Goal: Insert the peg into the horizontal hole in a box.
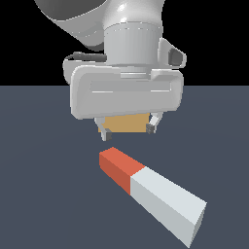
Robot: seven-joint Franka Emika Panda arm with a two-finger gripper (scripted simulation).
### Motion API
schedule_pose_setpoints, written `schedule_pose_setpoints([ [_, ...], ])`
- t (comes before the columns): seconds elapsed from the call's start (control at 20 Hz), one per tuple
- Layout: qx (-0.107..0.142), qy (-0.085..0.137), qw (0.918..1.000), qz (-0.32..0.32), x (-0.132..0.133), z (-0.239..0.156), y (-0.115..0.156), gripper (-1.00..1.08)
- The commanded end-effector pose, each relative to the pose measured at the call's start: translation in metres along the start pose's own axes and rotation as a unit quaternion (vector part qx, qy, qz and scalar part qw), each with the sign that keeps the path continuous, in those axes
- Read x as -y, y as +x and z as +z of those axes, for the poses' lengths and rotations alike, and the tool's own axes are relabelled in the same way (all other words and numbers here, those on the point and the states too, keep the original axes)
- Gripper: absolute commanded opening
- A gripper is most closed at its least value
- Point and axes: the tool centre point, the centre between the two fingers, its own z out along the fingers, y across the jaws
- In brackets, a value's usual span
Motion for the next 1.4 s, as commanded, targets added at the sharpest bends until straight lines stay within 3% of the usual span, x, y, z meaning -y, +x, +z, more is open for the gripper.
schedule_pose_setpoints([
  [0.0,0.001,-0.001,0.9996,-0.027,0.0,0.006,-0.013,1.0],
  [0.7,0.005,-0.003,0.9888,-0.149,-0.014,0.033,-0.071,1.0],
  [1.35,0.006,-0.004,0.985,-0.173,-0.02,0.038,-0.082,1.0],
])
